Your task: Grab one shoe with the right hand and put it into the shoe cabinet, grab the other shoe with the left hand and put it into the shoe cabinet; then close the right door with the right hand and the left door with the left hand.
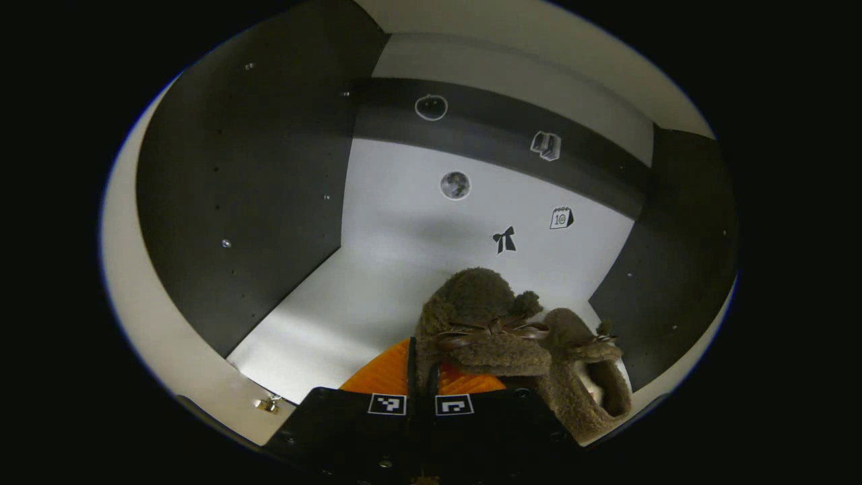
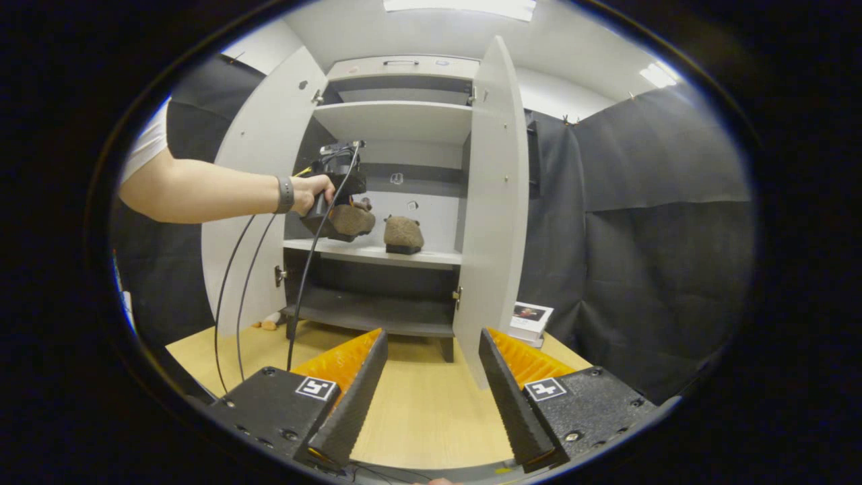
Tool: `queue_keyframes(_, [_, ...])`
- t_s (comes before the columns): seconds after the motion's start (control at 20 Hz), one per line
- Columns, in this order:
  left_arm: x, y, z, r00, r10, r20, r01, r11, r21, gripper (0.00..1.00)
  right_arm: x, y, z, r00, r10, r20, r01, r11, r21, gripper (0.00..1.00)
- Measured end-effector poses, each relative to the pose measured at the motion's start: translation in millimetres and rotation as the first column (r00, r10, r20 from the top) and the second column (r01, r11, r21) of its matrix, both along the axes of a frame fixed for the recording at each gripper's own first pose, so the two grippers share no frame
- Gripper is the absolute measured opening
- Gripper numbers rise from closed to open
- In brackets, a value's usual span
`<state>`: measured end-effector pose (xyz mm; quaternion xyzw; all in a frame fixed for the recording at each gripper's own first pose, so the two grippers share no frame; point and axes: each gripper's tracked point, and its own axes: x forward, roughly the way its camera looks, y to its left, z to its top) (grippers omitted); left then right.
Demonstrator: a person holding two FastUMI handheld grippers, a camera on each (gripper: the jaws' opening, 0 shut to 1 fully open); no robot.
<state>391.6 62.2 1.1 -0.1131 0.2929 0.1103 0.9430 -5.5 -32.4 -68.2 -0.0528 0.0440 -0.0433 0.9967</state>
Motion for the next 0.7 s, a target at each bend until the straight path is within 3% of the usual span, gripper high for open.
queue_keyframes(0.25, [13.1, 12.0, -25.6, 0.997, 0.04, -0.066, -0.042, 0.999, -0.023, 0.01, 2.6, -18.0, -5.9, 0.999, -0.046, -0.022, 0.047, 0.999, 0.013, 0.87])
queue_keyframes(0.5, [14.7, 10.2, -29.5, 0.997, 0.018, -0.075, -0.022, 0.999, -0.046, 0.03, 9.8, -22.6, -15.1, 0.997, -0.056, -0.049, 0.057, 0.998, 0.029, 0.87])
queue_keyframes(0.6, [9.4, 19.5, -28.4, 0.995, 0.041, -0.086, -0.042, 0.999, -0.013, 0.24, 11.8, -19.5, -15.2, 0.998, -0.044, -0.051, 0.045, 0.998, 0.031, 0.87])
queue_keyframes(0.7, [1.6, 21.4, -25.1, 0.995, 0.031, -0.097, -0.029, 0.999, 0.021, 0.58, 13.7, -16.1, -12.7, 0.999, -0.032, -0.042, 0.033, 0.999, 0.024, 0.87])
